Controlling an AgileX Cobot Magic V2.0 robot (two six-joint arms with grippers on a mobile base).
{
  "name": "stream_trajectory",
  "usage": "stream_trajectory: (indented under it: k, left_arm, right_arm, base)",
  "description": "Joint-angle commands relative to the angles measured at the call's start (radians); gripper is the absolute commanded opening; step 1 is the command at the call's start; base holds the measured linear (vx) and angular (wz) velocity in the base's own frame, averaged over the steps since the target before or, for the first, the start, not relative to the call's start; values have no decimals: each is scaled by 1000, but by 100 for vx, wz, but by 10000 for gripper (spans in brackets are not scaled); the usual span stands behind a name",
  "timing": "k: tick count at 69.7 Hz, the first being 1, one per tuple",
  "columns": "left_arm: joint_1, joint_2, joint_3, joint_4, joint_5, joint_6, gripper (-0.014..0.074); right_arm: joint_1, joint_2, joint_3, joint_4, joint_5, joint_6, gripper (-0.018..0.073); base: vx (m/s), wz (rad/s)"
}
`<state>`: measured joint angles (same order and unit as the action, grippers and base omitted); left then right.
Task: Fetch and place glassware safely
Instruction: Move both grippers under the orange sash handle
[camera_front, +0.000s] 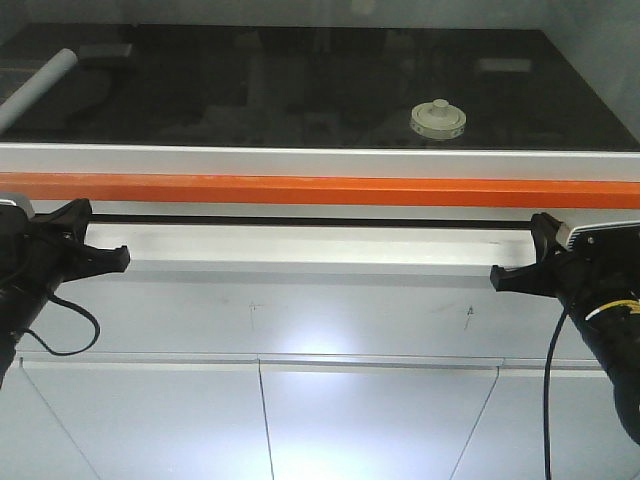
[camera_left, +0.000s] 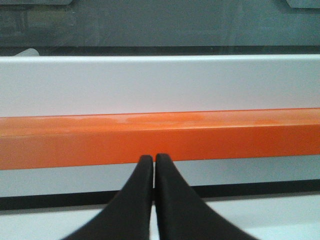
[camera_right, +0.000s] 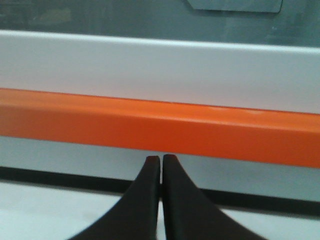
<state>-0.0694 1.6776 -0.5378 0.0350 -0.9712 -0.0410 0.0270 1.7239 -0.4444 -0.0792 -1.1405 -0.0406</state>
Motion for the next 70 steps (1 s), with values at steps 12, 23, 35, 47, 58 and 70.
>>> stream_trajectory:
  k: [12,23,35,47,58,70]
  left_arm:
    - [-5,3,-22,-2,-69,1,-7]
    - [-5,22,-22,-2,-93,-6,-7]
    - [-5,47,-22,-3,-113,-6,-7]
    - [-5,57,-22,-3,-131,-6,-7]
    - [-5,57,-22,-3,-145,-6,-7]
    - [-5,60,-22,-4,-158,-6,-7]
  right_arm:
    - [-1,-22,-82,-2,-78,1,-3]
    - [-1,18,-98,-7,-85,6,-3]
    - [-1,46,-98,-11,-94,6,-3]
    - [0,34,-82,-52,-157,6,-3]
    - [0,-7,-48,-57,-166,6,-3]
    - [0,-12,-44,-46,-131,6,-3]
  base:
    - [0,0]
    - [0,0]
    - [0,0]
    - [0,0]
    - [0,0]
    - [0,0]
